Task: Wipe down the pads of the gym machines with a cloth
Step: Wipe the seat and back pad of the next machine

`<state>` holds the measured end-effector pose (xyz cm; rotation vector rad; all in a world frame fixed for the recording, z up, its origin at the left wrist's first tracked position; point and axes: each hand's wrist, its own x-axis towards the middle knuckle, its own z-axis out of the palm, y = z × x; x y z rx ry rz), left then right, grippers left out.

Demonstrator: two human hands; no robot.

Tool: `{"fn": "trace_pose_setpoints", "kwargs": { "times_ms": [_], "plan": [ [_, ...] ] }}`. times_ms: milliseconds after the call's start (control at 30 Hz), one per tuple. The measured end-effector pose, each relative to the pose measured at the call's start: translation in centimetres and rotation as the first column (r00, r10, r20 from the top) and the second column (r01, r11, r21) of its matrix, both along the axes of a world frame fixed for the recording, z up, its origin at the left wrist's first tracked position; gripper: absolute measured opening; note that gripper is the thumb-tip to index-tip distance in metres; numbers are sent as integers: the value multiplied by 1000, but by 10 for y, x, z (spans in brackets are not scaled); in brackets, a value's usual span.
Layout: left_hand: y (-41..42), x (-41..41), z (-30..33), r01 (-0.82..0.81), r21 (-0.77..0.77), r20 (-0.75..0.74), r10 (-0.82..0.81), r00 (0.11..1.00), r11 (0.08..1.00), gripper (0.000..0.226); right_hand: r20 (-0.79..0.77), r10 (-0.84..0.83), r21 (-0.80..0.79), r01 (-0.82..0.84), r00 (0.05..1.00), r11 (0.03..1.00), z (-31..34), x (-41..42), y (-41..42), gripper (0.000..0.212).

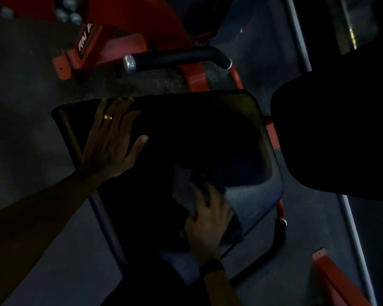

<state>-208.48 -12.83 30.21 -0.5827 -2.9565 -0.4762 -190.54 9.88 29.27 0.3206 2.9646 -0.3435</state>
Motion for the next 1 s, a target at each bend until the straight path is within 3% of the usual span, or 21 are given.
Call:
{"fn": "trace_pose_setpoints", "kwargs": {
  "times_ms": [67,133,200,267,367,433,500,567,633,700,767,800,867,933,1000],
  "plan": [
    [0,2,-1,12,-7,1,-12,1000,1000,53,28,-269,101,265,963,959,-8,6,49,50],
    [-1,2,-2,31,-4,0,-31,1000,1000,52,31,-605,192,589,796,785,-24,-36,89,59],
    [0,1,-4,43,-11,-16,-43,999,999,51,-18,-764,187,752,646,632,-31,-102,106,54],
    [0,2,-4,35,-28,-36,-36,999,999,51,-79,-684,227,682,725,696,-39,-147,97,50],
    [1,2,-5,63,-28,-28,-64,998,998,51,-110,-278,175,294,954,940,-31,-136,44,59],
    [1,1,-4,91,-43,-8,-92,996,995,52,-75,18,71,-12,997,997,-15,-73,6,64],
    [1,1,-3,113,-64,1,-113,994,992,52,-33,147,-2,-147,989,989,1,-3,4,66],
    [0,1,-4,128,-78,-3,-129,992,989,52,-32,86,22,-85,996,996,-1,37,43,60],
    [0,0,-5,130,-80,0,-130,991,988,52,-43,-170,86,173,985,981,-15,30,90,52],
    [1,-1,-6,126,-79,-5,-126,992,989,50,-75,-494,134,500,866,856,-33,-19,125,51],
    [-1,-1,-8,119,-78,-17,-120,993,990,50,-81,-637,147,642,766,753,-46,-77,135,60],
    [-1,0,-9,115,-78,-23,-117,993,990,50,-90,-635,156,640,768,752,-48,-94,131,61],
    [-2,-1,-10,114,-73,-19,-116,993,991,51,-111,-493,121,504,863,855,-45,-89,104,56],
    [-2,-3,-9,117,-73,-6,-118,993,990,53,-71,-280,83,285,957,955,-24,-29,56,53],
    [-2,-2,-9,119,-78,-10,-120,993,990,54,14,-158,5,158,987,987,4,42,13,56]
  ]
}}
